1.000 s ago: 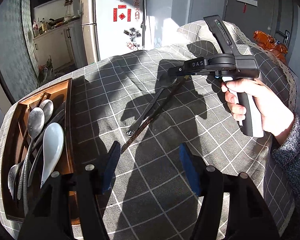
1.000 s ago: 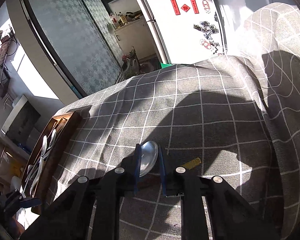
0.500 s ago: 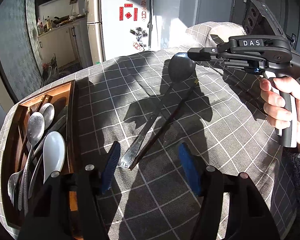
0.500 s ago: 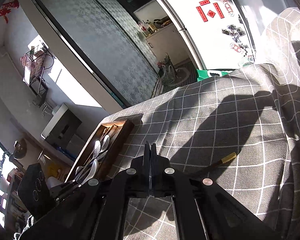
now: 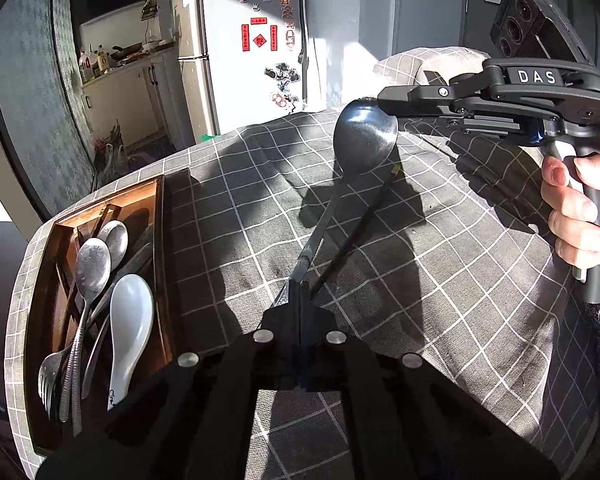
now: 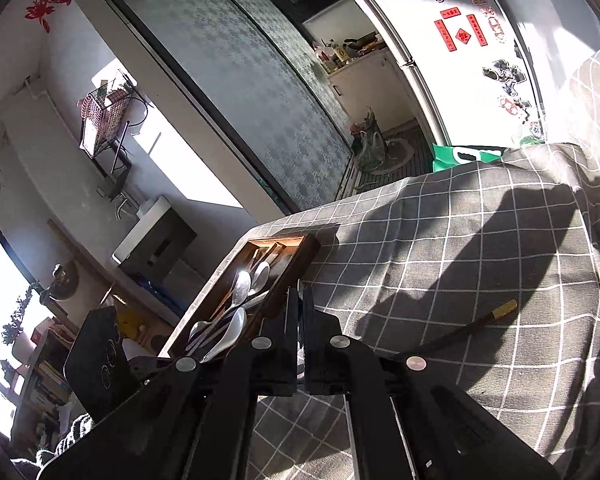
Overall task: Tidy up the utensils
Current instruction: 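Lift the long metal ladle with the left gripper toward the tray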
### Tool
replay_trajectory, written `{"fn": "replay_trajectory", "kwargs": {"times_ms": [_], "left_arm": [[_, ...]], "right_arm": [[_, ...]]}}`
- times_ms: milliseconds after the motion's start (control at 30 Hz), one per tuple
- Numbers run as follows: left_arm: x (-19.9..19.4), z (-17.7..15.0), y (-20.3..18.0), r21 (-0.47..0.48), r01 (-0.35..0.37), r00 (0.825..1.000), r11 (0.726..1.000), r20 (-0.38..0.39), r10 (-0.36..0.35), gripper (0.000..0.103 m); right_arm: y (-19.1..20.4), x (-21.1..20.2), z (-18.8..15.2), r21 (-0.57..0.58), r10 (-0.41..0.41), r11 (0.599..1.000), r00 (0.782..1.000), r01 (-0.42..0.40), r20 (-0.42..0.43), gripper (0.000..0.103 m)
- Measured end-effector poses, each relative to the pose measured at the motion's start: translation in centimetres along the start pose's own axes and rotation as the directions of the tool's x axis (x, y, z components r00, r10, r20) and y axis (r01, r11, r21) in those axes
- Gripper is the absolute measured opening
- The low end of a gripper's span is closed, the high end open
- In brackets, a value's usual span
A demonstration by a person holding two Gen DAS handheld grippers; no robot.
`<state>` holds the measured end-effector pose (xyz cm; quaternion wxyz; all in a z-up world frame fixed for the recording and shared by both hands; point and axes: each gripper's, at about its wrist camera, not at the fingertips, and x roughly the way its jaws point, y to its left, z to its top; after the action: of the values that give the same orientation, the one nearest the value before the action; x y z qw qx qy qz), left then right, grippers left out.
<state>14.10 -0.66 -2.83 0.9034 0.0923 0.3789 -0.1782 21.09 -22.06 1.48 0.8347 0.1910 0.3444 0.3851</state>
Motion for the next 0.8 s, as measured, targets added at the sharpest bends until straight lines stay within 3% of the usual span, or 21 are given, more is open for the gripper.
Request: {"fn": "replay_trajectory", "kwargs": {"times_ms": [267, 367, 400, 433, 467, 700, 733, 800], "left_arm": [[-2.3, -1.0, 0.8, -0.007, -0.008, 1.000, 1.000, 0.016, 0.008, 0.001], [-3.4, -1.5, 1.2, 0.007, 0.044, 0.999, 0.999, -0.005, -0.044, 0.002], [-3.7, -1.7, 1.2, 0.016, 0.042, 0.999, 0.999, -0.005, -0.042, 0.009], [-3.9, -1.9, 1.3, 0.025, 0.020, 1.000, 1.000, 0.005, -0.020, 0.056], [-4.3, -2.1, 1.5, 0.025, -0.009, 1.000, 1.000, 0.030, 0.008, 0.087], [-2.7, -2.1, 1.8, 0.041, -0.013, 1.000, 0.999, 0.023, 0.012, 0.081], [-2.2, -1.9, 1.8, 0.039, 0.002, 1.000, 0.999, 0.008, -0.003, 0.073], [-1.8, -1.9, 1.8, 0.033, 0.022, 1.000, 0.999, 0.002, -0.022, 0.044]], "right_arm": [[2.1, 1.2, -0.1, -0.029, 0.001, 1.000, 1.000, -0.001, -0.018, 0.002], [2.9, 1.5, -0.1, -0.034, 0.007, 0.999, 1.000, -0.008, -0.022, 0.002], [3.2, 1.5, -0.1, -0.035, 0.014, 0.999, 1.000, -0.015, -0.022, 0.002], [3.6, 1.4, -0.1, -0.039, 0.016, 0.999, 1.000, -0.017, -0.019, 0.002], [4.0, 1.2, -0.1, -0.043, 0.023, 0.999, 1.000, -0.024, -0.015, 0.002], [6.1, -1.1, 0.2, -0.057, 0.081, 0.995, 0.997, -0.081, 0.006, 0.002], [6.4, -1.4, 0.2, -0.060, 0.094, 0.994, 0.996, -0.094, 0.006, 0.003], [7.0, -1.7, 0.4, -0.072, 0.096, 0.993, 0.995, -0.096, 0.007, 0.002]]}}
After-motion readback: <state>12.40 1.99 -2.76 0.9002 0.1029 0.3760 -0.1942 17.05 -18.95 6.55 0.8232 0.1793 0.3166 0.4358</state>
